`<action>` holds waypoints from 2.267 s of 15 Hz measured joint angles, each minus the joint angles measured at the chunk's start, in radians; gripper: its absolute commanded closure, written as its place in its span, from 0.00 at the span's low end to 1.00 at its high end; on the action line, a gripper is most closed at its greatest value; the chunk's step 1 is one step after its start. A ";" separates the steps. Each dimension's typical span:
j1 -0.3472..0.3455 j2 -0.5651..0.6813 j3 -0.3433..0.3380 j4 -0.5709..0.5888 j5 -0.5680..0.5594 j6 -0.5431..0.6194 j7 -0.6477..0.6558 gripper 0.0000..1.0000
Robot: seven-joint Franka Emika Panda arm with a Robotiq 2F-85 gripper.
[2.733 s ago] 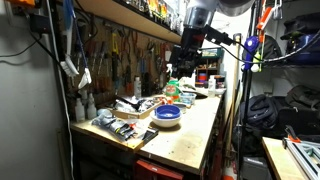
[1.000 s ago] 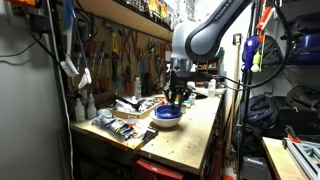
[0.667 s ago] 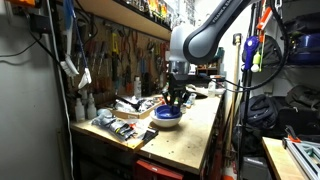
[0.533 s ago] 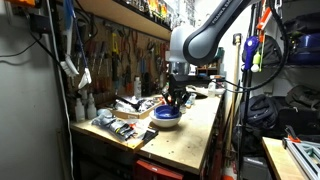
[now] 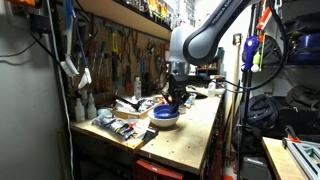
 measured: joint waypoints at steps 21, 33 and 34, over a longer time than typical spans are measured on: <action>-0.033 -0.155 -0.038 0.015 0.069 -0.093 -0.088 0.90; -0.143 -0.239 -0.052 -0.038 -0.071 -0.142 -0.017 0.91; -0.154 -0.250 -0.052 -0.043 -0.101 -0.161 -0.001 0.91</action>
